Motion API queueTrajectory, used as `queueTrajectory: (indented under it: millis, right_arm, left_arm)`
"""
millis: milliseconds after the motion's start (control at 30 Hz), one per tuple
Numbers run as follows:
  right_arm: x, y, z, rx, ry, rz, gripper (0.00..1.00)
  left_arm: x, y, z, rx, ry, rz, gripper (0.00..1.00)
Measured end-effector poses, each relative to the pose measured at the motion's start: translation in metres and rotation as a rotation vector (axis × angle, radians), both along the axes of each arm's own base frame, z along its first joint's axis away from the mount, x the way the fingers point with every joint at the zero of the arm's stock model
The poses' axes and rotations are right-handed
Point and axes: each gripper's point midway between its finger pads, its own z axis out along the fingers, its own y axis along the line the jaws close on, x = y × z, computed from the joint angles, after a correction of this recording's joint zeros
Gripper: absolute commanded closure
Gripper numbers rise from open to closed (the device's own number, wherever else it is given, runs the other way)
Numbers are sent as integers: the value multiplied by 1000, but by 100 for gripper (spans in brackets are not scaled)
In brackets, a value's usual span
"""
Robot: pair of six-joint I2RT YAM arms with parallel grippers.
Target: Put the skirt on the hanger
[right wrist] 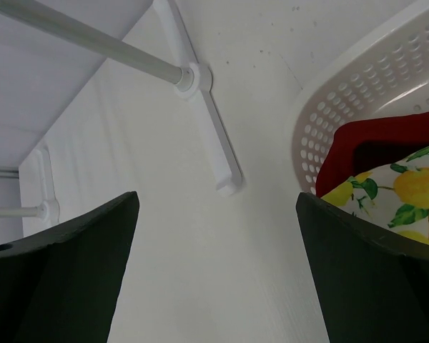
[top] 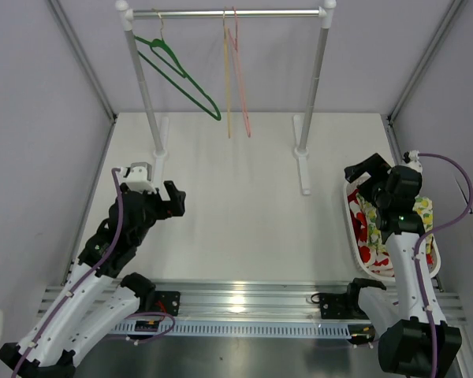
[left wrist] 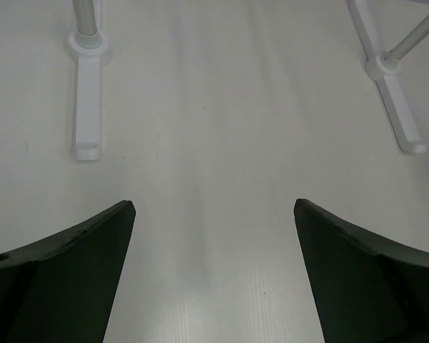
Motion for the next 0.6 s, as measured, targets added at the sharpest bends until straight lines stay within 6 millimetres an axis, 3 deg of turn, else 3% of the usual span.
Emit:
queueTrajectory:
  millis: [467, 600]
  right_arm:
    - [-8, -21, 13, -137, 86, -95, 1]
    - [0, -4, 13, -242, 176, -98, 3]
  left_arm:
    - [0, -4, -3, -4, 13, -23, 1]
    - [-1, -8, -3, -13, 17, -47, 1]
